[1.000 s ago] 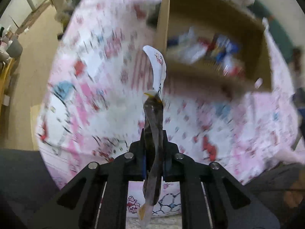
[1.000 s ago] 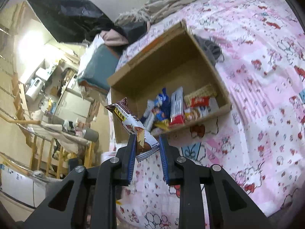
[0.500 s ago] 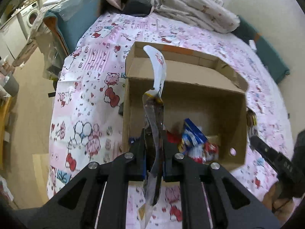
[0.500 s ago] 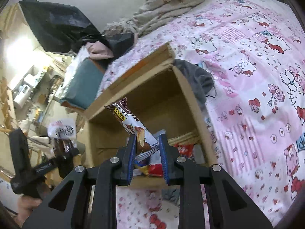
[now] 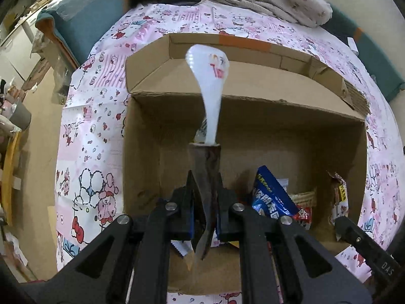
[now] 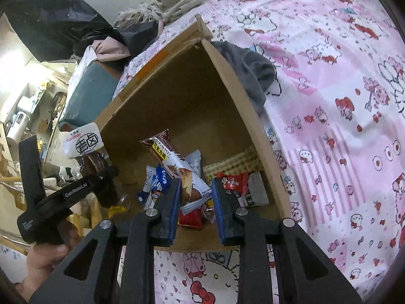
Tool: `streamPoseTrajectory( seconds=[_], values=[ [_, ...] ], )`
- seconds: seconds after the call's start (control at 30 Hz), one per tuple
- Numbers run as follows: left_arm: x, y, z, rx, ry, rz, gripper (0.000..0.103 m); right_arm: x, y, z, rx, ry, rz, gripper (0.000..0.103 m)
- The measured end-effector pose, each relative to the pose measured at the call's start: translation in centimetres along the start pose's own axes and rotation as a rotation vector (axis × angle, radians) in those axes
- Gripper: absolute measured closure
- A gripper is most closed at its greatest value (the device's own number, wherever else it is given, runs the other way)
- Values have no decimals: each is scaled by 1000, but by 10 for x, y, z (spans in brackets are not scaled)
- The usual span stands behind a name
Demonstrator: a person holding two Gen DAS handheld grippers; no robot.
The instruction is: Organize snacks
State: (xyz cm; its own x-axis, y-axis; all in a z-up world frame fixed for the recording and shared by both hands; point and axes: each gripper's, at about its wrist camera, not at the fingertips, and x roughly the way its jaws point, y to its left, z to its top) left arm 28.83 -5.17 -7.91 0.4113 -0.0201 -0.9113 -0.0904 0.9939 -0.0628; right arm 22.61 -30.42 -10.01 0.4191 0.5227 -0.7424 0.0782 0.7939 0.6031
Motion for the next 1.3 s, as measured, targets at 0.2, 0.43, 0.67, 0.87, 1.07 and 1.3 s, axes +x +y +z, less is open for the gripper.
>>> streamPoseTrajectory(
  seconds=[0.2, 0.43, 0.67, 0.87, 1.07, 1.3],
  values=[
    [0, -8, -5, 23, 54, -18, 57, -6, 10, -1, -56, -23, -61, 28],
    [-37, -12, -15, 79, -27, 1, 19, -33, 23, 4, -93, -138, -18, 12],
    [-89, 7, -28, 74, -178, 21, 19, -66, 43, -9, -152, -243, -12, 6],
    [-126, 29, -55, 64, -305, 45, 19, -92, 65, -38, -261, -311, -58, 3],
    [-145, 57, -103, 78, -382, 33, 19, -102, 79, -72, -355, -344, -195, 0],
    [-162, 79, -138, 57, -387, -55, 19, -109, 74, -100, -322, -308, -133, 0]
  ],
)
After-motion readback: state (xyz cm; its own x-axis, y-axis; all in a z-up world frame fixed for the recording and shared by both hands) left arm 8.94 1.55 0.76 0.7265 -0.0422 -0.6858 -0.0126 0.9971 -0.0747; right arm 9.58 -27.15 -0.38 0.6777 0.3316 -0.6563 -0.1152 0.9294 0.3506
